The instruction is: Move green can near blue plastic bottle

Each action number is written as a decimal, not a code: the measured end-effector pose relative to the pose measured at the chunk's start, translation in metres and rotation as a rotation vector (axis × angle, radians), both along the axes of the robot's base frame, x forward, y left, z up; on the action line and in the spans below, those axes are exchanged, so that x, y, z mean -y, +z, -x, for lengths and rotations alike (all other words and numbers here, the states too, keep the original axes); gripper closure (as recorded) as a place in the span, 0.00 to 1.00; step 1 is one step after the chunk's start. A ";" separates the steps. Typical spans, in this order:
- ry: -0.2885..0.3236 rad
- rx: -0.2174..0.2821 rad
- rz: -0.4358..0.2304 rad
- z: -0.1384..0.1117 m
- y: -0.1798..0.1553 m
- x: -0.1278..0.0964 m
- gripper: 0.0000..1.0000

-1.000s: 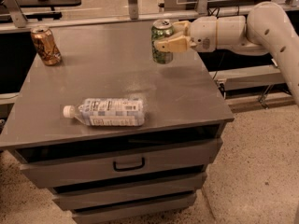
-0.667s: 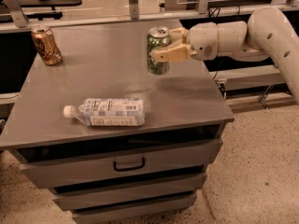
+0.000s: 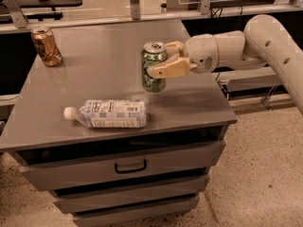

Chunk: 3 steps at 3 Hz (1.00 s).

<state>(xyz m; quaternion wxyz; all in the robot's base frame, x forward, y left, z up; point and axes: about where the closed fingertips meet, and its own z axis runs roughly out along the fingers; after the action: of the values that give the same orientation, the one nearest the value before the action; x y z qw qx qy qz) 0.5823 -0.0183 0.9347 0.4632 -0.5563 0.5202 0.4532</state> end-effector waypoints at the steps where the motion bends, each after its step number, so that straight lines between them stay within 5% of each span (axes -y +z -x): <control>1: 0.045 -0.032 0.046 0.015 -0.015 -0.001 1.00; 3: 0.145 -0.023 0.110 0.021 -0.032 0.003 0.59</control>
Offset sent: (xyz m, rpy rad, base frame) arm -0.0288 -0.0121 -0.0388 -0.1415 0.0459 0.1760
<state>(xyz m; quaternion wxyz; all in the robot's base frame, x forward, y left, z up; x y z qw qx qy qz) 0.5613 -0.0217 0.9032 0.3921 -0.6118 0.5080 0.4625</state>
